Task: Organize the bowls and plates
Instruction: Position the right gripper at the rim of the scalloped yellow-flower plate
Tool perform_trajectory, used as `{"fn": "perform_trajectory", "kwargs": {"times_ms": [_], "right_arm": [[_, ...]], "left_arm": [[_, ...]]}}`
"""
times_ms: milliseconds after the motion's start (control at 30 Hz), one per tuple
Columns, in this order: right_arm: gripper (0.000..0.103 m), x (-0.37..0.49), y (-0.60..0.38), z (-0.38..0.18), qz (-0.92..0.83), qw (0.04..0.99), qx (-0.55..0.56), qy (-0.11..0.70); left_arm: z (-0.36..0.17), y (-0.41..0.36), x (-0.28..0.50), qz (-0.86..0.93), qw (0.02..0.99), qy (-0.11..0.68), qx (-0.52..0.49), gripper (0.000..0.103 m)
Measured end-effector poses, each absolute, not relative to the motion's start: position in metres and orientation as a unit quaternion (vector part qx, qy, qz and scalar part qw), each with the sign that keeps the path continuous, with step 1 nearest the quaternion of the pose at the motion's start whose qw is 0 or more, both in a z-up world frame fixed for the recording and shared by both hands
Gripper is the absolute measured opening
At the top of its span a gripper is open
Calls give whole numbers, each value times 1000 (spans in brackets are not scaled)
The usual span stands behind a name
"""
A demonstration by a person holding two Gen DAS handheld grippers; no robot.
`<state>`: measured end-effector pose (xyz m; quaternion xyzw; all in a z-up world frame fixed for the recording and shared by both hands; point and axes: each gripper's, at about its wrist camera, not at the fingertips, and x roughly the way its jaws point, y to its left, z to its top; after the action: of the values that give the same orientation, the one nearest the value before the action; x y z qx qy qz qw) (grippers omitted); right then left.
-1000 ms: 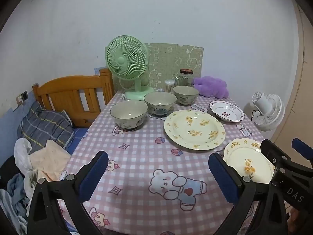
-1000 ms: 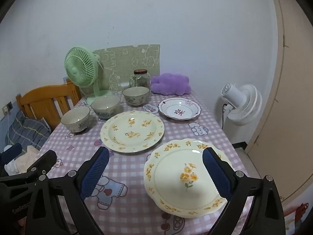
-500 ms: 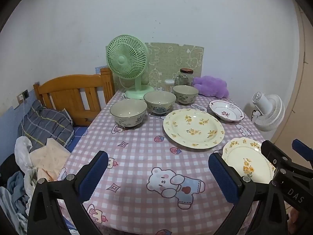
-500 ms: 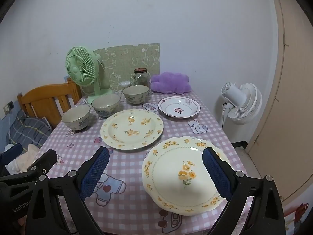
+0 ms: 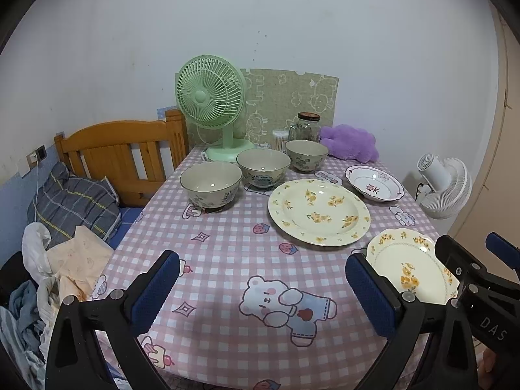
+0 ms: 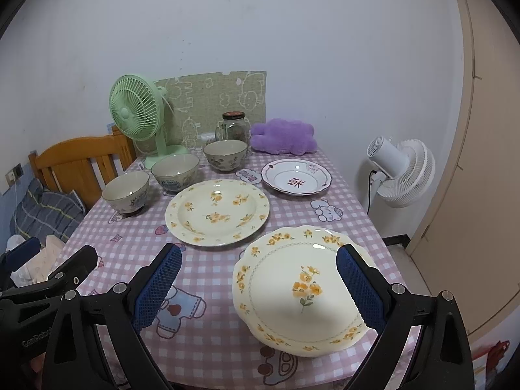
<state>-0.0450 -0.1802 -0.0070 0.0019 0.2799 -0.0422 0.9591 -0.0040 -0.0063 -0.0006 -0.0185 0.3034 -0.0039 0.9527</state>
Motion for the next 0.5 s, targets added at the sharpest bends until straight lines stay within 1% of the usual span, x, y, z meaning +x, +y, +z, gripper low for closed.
{"fn": "perform_trajectory", "kwargs": {"times_ms": [500], "right_arm": [[98,-45,-181,-7,-46,958,4,282]], "left_arm": [[2,-7,-2,-5,954,301,-12,102]]}}
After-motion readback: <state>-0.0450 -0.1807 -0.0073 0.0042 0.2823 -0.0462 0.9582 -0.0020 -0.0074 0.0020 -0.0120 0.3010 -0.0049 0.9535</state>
